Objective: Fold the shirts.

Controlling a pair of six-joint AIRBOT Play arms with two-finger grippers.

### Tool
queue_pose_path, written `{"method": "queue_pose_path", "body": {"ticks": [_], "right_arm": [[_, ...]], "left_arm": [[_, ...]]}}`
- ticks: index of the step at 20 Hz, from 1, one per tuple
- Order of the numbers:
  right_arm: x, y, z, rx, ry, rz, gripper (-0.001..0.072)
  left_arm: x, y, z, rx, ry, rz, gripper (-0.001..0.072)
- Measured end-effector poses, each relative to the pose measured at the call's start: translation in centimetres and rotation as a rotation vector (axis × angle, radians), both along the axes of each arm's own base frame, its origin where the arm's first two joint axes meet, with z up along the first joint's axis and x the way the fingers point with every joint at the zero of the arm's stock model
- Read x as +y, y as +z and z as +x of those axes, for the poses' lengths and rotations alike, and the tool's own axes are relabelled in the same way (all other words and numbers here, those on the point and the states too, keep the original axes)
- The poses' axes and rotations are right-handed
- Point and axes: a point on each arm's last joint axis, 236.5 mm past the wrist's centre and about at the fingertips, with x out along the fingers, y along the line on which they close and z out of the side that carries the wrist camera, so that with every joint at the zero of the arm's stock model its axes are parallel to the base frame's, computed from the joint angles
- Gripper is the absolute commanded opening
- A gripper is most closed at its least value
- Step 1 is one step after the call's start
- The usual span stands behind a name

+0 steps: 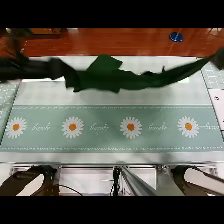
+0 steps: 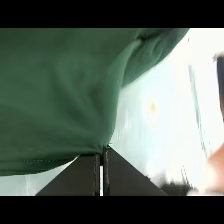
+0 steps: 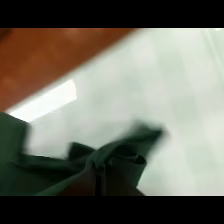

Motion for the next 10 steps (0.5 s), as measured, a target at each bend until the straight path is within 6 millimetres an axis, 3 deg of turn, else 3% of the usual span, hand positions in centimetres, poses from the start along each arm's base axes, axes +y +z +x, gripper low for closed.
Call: {"method": "queue_pose_path", "body": {"ticks": [3,5,7,9,10], "right_arm": [[2.9,11.5,-3.8,-0.261,0.003,-0.049,0.0025],[5.3,19.3,-7.7,-0.446,0.005,-0.094,0.0025],[7.6,26.5,-12.4,-0.631,-0.004,-0.160,0.0025],[9.8,33.2,-17.6,-0.801,-0.025,-0.236,0.0025],[10.7,36.1,-20.4,-0.870,-0.045,-0.281,0.0024]], "left_arm": [[3.2,13.0,-2.1,-0.337,0.088,-0.002,0.0019],[4.8,21.0,-5.9,-0.566,0.148,0.013,0.0019],[5.5,27.1,-10.8,-0.766,0.197,0.050,0.0018],[5.8,31.0,-15.7,-0.918,0.254,0.091,0.0018],[5.8,32.1,-18.0,-0.964,0.280,0.108,0.0018]]}}
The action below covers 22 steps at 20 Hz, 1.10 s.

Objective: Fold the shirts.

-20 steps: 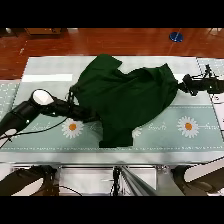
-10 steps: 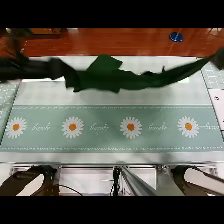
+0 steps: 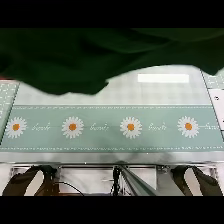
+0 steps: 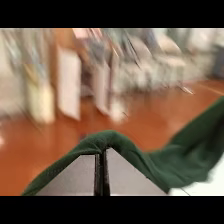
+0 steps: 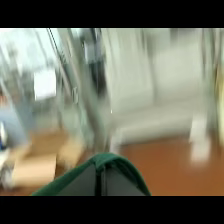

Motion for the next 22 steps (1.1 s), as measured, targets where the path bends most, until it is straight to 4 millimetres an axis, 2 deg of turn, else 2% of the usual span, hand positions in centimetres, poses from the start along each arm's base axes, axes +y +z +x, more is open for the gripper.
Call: {"method": "queue_pose_path", "body": {"ticks": [2,4,6,9,11,12,15,17,19,22], "right_arm": [[1.8,4.0,-5.2,-0.095,-0.054,-0.062,0.0024],[3.2,6.2,-9.7,-0.138,-0.114,-0.121,0.0025],[4.1,6.7,-13.3,-0.126,-0.185,-0.186,0.0024],[3.1,4.5,-15.8,-0.011,-0.289,-0.246,0.0024],[1.5,1.2,-15.7,0.147,-0.318,-0.260,0.0024],[0.7,-1.3,-15.1,0.257,-0.310,-0.262,0.0024],[-0.2,-8.4,-12.5,0.549,-0.210,-0.268,0.0024],[-0.9,-13.8,-9.9,0.750,-0.139,-0.274,0.0024],[-1.0,-20.0,-6.7,0.963,-0.052,-0.283,0.0024],[-1.1,-28.0,-1.9,1.190,0.038,-0.293,0.0024]], "left_arm": [[0.1,1.2,-4.0,-0.057,0.057,-0.004,0.0018],[0.3,0.7,-6.9,-0.053,0.106,-0.008,0.0017],[0.2,-0.4,-9.2,-0.020,0.132,-0.018,0.0017],[0.5,-3.0,-10.7,0.077,0.163,-0.015,0.0016],[0.9,-4.8,-10.9,0.156,0.176,-0.005,0.0016],[1.4,-5.9,-10.5,0.205,0.195,0.010,0.0017],[2.9,-10.2,-7.9,0.384,0.229,0.086,0.0017],[4.1,-13.6,-4.8,0.526,0.239,0.131,0.0017],[4.9,-17.5,-1.4,0.682,0.218,0.154,0.0017],[5.6,-23.3,4.3,0.861,0.163,0.156,0.0018]]}}
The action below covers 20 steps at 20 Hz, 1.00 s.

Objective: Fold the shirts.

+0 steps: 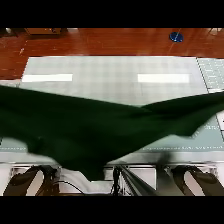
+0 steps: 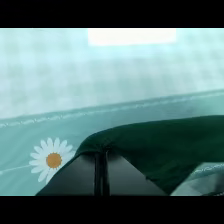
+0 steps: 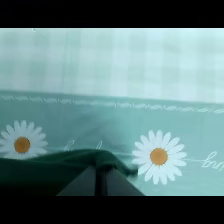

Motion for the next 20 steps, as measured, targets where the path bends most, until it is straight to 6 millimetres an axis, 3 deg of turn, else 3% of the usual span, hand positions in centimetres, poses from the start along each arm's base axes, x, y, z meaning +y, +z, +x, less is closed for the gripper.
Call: {"method": "queue_pose_path", "body": {"ticks": [7,10,13,16,20], "right_arm": [[-0.2,-14.7,11.5,0.275,0.033,0.037,0.0024],[-0.6,-19.0,15.8,0.258,0.024,0.041,0.0024],[-0.4,-20.5,21.2,0.113,-0.009,0.077,0.0024],[-0.7,-20.1,26.5,-0.079,-0.068,0.117,0.0025],[-1.6,-20.6,31.0,-0.231,-0.148,0.157,0.0026]], "left_arm": [[2.0,-12.5,13.0,0.244,-0.020,-0.064,0.0018],[2.7,-16.9,17.4,0.304,0.002,-0.102,0.0019],[2.9,-20.1,21.0,0.312,0.020,-0.135,0.0018],[2.7,-22.5,24.2,0.284,0.031,-0.141,0.0019],[1.2,-26.2,26.9,0.279,0.008,-0.125,0.0019]]}}
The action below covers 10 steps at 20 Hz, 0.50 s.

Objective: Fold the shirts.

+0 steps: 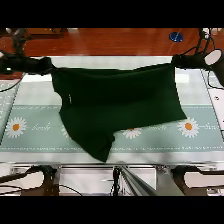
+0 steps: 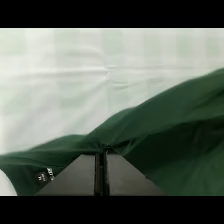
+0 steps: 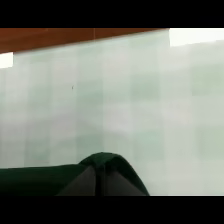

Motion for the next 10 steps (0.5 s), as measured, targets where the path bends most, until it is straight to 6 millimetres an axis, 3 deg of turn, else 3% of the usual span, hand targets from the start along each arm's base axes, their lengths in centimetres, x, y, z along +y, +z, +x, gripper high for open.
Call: {"method": "queue_pose_path", "body": {"ticks": [3,7,9,10], "right_arm": [[-0.5,-2.3,1.3,-0.006,-0.031,0.015,0.0026],[-0.5,-5.1,1.7,0.028,-0.043,0.029,0.0027],[-0.5,-5.2,1.7,0.028,-0.046,0.033,0.0029],[-0.5,-4.8,1.7,0.022,-0.046,0.033,0.0035]], "left_arm": [[-2.0,-3.6,0.3,0.061,-0.046,0.000,0.0019],[-4.6,-7.5,-0.1,0.147,-0.086,-0.010,0.0028],[-5.0,-8.0,0.1,0.161,-0.080,-0.015,0.0139],[-5.0,-7.8,0.2,0.162,-0.084,-0.016,0.0139]]}}
